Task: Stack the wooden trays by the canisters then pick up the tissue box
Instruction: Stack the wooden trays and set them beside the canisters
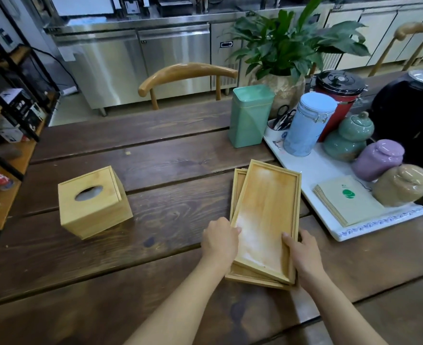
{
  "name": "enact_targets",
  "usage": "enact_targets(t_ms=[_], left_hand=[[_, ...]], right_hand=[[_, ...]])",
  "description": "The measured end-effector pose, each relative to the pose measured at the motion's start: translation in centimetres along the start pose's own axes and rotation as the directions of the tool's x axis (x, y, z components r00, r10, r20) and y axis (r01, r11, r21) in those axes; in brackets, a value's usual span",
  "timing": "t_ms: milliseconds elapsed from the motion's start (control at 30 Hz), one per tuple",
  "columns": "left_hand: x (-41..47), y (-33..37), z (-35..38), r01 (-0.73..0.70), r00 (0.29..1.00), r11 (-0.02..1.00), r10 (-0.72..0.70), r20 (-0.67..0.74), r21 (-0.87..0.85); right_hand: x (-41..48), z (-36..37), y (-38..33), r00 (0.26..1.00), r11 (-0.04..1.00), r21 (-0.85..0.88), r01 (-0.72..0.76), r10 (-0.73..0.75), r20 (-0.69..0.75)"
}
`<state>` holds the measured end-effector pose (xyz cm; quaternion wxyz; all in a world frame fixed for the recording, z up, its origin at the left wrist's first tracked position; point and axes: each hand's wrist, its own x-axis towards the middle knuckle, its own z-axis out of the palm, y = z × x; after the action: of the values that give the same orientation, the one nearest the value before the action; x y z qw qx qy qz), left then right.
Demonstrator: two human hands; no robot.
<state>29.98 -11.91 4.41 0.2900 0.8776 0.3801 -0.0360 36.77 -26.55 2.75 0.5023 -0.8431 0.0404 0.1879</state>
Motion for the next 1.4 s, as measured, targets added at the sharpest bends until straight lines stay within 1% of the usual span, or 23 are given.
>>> enact_targets(t_ms=[67, 167, 233, 267, 300, 333, 367, 400, 467, 567, 700, 767, 867, 1000, 1100, 1167, 1267, 1400], left_hand=[[0.2, -0.1, -0.1, -0.015, 0.999, 0.999, 0.017, -0.029, 0.048], [0.7, -0.4, -0.5, -0.015, 1.000, 0.995, 0.014, 0.015, 0.101], [1.4, -0.6, -0.9, -0.048, 0.998, 0.992, 0.043, 0.046, 0.113], [1.8, -0.7, -0.9, -0.084, 0.994, 0.995, 0.080, 0.078, 0.059], [2.3, -0.7, -0.8, -0.111, 0.985, 0.992, 0.119, 0.128, -0.066], [2.8, -0.7, -0.6, -0.099, 0.969, 0.968, 0.147, 0.200, -0.231], [3.1, -0.7, -0.5, -0.047, 0.950, 0.921, 0.161, 0.267, -0.387], [3.5, -0.6, -0.4, 0.027, 0.933, 0.867, 0.157, 0.323, -0.498], [4.0, -0.6, 0.0, 0.116, 0.912, 0.794, 0.153, 0.381, -0.597], [4.6, -0.2, 0.4, 0.150, 0.908, 0.745, 0.156, 0.388, -0.650], [5.0, 0.4, 0.5, 0.193, 0.902, 0.668, 0.166, 0.398, -0.718], [5.0, 0.6, 0.7, 0.203, 0.904, 0.640, 0.169, 0.393, -0.741], [5.0, 0.5, 1.0, 0.212, 0.913, 0.604, 0.158, 0.377, -0.768], [3.9, -0.6, 1.1, 0.169, 0.931, 0.593, 0.167, 0.326, -0.788], [2.3, -2.0, 1.8, 0.161, 0.934, 0.583, 0.170, 0.313, -0.796], [1.4, -2.0, 2.4, 0.171, 0.927, 0.571, 0.183, 0.328, -0.803], [1.0, -1.1, 2.8, 0.160, 0.934, 0.572, 0.175, 0.311, -0.805], [2.0, 0.0, 3.1, 0.174, 0.953, 0.528, 0.121, 0.277, -0.831]], right_hand=[[0.2, 0.1, 0.3, 1.000, 0.999, 0.020, 0.029, -0.029, 0.002], [0.7, -0.2, 0.3, 0.999, 0.997, 0.073, 0.020, -0.022, 0.025], [1.5, -0.6, 0.2, 0.999, 0.993, 0.115, 0.013, -0.018, 0.040], [2.1, -0.8, 0.1, 0.999, 0.992, 0.123, 0.010, -0.016, 0.046], [2.7, -1.0, -0.1, 0.998, 0.992, 0.130, 0.006, -0.013, 0.053], [3.3, -1.2, -0.4, 0.998, 0.990, 0.141, 0.003, -0.012, 0.063], [4.0, -1.3, -0.5, 0.997, 0.987, 0.158, -0.008, -0.004, 0.075], [4.7, -1.4, -0.7, 0.996, 0.983, 0.181, -0.024, 0.008, 0.089], [5.8, -1.4, -1.2, 0.989, 0.973, 0.227, -0.050, 0.017, 0.146], [6.8, -1.1, -1.8, 0.960, 0.976, 0.218, 0.009, -0.070, 0.272], [7.5, -1.0, -2.3, 0.928, 0.983, 0.184, 0.020, -0.087, 0.362], [7.5, -0.9, -2.2, 0.927, 0.982, 0.191, 0.017, -0.087, 0.365], [6.7, -1.1, -2.0, 0.935, 0.965, 0.263, -0.001, -0.093, 0.343], [3.2, -1.8, -1.4, 0.939, 0.947, 0.321, -0.026, -0.087, 0.332], [0.8, -1.9, -0.1, 0.936, 0.956, 0.293, -0.023, -0.082, 0.342], [0.8, -1.8, 0.6, 0.933, 0.963, 0.268, -0.038, -0.063, 0.355], [2.5, -1.9, 0.6, 0.926, 0.962, 0.255, -0.093, -0.010, 0.377], [5.4, -1.9, -0.2, 0.913, 0.966, 0.239, -0.098, -0.008, 0.408]])
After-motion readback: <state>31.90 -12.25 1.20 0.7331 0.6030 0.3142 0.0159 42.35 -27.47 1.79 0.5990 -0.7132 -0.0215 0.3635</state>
